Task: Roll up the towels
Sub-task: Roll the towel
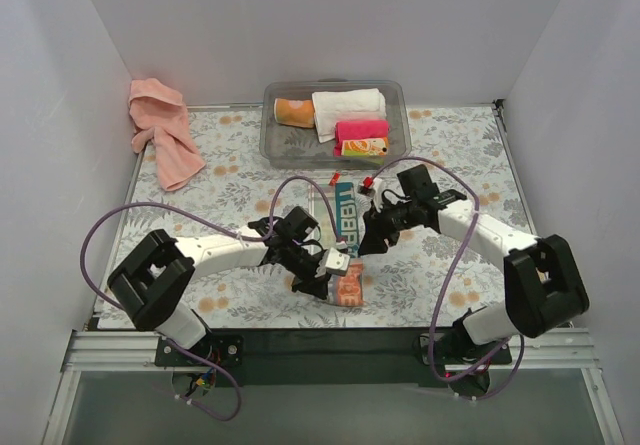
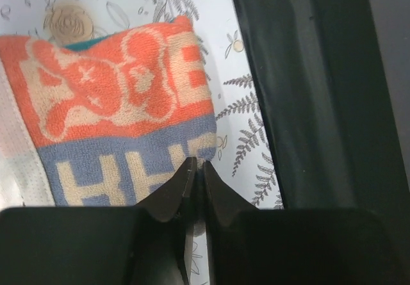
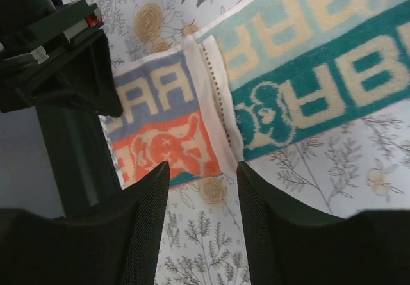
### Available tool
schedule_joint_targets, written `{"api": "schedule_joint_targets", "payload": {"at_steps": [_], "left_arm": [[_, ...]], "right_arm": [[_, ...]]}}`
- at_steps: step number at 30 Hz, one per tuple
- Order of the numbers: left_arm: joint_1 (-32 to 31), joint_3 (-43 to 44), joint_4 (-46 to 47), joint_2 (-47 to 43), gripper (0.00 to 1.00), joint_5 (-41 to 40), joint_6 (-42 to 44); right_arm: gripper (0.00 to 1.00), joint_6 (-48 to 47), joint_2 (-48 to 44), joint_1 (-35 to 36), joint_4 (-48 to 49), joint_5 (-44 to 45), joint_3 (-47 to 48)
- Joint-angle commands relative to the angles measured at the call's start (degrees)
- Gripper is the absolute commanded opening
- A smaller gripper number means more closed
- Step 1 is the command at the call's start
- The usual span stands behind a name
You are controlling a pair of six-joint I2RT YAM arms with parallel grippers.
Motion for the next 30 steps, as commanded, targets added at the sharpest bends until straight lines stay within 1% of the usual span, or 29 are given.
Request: {"api": "schedule_joint_targets", "payload": {"at_steps": [1, 2, 4, 5, 9, 12, 14, 18, 21, 22, 25, 26, 28, 29, 30], "left_arm": [[-0.15, -0.86, 4.4, -0.38, 0.08, -5.55, -1.55], [-0.59, -1.04, 5.62, -0.46, 0.18, -7.39, -1.9], [-1.47, -2.26, 6.77, -1.51, 0.26, -9.24, -1.03], [-3.13, -2.88, 7.21, -3.52, 0.33, -12.04, -0.33], [-7.53, -7.01, 10.11, -9.76, 0.46, -19.0, 2.4], [-11.13, -8.86, 11.52, -12.06, 0.5, -23.73, 2.93], [-13.5, -9.56, 12.84, -11.89, 0.5, -26.2, 2.85], [-15.53, -9.74, 14.07, -9.61, 0.5, -29.73, 2.58], [-16.15, -9.83, 14.95, -7.85, 0.47, -31.31, 2.58], [-16.41, -9.92, 15.3, -7.15, 0.45, -31.49, 3.19], [-17.55, -10.45, 15.92, -5.74, 0.42, -33.06, 3.72], [-17.64, -10.27, 15.75, -4.09, 0.36, -33.51, 3.55], [-17.65, -8.96, 14.18, -2.93, 0.29, -33.77, 2.85], [-17.65, -8.26, 13.47, -2.58, 0.21, -32.82, 2.15], [-17.65, -7.73, 12.5, -2.84, 0.16, -31.94, 1.53]], "right_arm": [[0.44, 4.03, 4.16, 2.8, 1.85, -4.39, 2.08], [0.42, 4.38, 6.52, 3.5, 1.76, -4.57, 1.99], [0.4, 4.91, 8.73, 3.95, 1.85, -5.97, 2.16], [0.4, 5.09, 9.96, 4.21, 1.93, -6.24, 2.34], [0.39, 5.87, 9.19, 5.35, 2.63, -5.36, 3.13], [0.39, 7.37, 8.4, 6.23, 2.64, -5.01, 4.18], [0.39, 7.9, 8.92, 7.72, 2.73, -4.4, 4.27], [0.38, 7.55, 11.38, 10.19, 3.08, -3.25, 2.26], [0.37, 7.37, 13.92, 10.45, 4.83, -1.85, 0.24], [0.36, 7.2, 16.02, 10.37, 4.92, -1.76, -0.21], [0.36, 6.58, 19.63, 10.45, 5.18, -1.32, -0.04], [0.35, 6.67, 20.34, 10.37, 5.71, -1.06, 0.23], [0.34, 6.41, 21.75, 10.45, 5.89, -0.18, 0.67], [0.34, 6.41, 22.01, 10.45, 6.06, 0.26, 1.28], [0.34, 6.32, 22.1, 10.45, 6.07, 0.79, 1.54]]}}
